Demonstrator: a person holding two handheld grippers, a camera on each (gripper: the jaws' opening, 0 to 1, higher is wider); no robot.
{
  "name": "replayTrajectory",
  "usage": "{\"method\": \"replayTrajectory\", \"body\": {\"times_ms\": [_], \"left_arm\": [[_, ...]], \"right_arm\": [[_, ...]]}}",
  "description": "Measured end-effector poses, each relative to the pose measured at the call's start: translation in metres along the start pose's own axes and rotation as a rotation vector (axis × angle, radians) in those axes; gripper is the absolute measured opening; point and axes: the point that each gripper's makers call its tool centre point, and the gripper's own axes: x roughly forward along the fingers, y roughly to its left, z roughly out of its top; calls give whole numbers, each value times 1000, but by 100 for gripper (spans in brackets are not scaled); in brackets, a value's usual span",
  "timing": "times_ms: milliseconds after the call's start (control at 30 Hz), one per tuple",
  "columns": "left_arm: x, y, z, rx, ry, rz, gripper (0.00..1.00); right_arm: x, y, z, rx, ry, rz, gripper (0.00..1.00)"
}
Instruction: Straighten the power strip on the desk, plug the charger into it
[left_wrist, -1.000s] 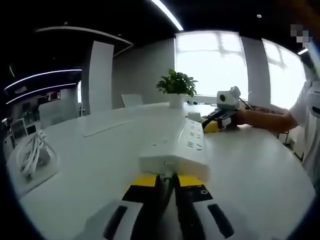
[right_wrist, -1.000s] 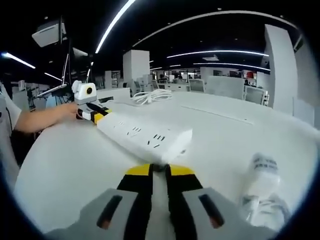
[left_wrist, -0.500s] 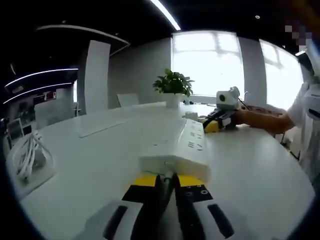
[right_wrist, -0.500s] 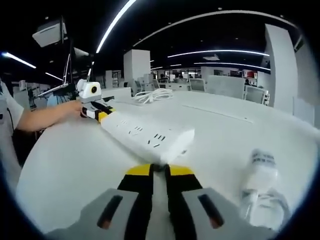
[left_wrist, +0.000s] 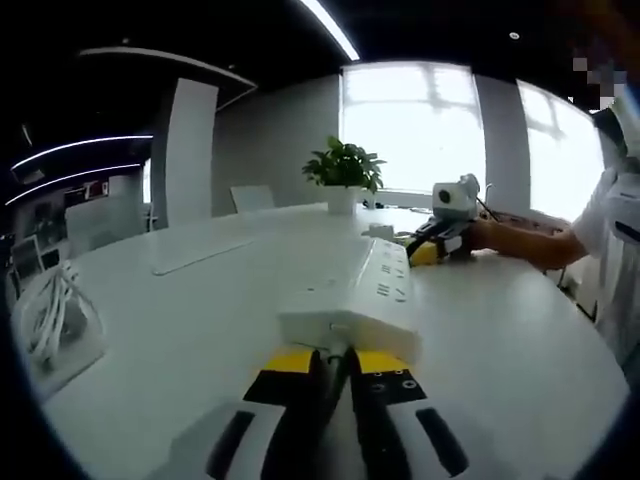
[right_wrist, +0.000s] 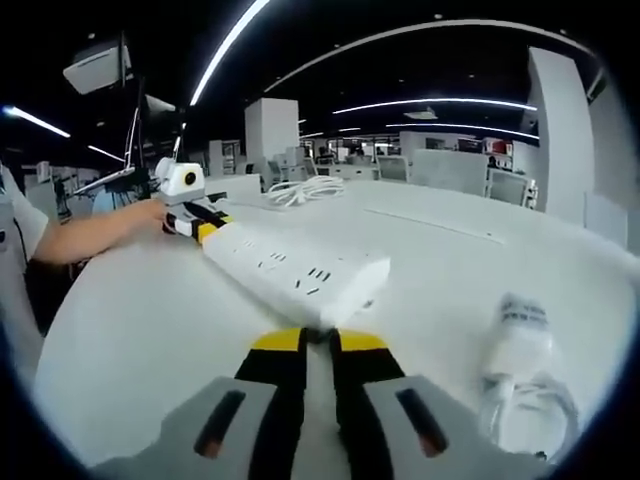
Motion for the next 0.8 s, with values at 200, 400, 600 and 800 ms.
{"method": "replayTrajectory", "body": {"times_ms": [200, 400, 600, 800], "left_arm": [[-1, 11, 0, 0, 0, -2, 16], [0, 7, -2, 41, 2, 26, 16], [0, 7, -3, 34, -2, 33, 16], [1, 6, -3, 29, -8, 24, 16]], "right_arm": [[0, -1, 0, 12, -1, -4, 10], [-2, 0, -1, 21, 4, -14, 10], [-2, 1, -1, 25, 8, -11, 10], [-3, 2, -1, 22, 9, -16, 10]]}}
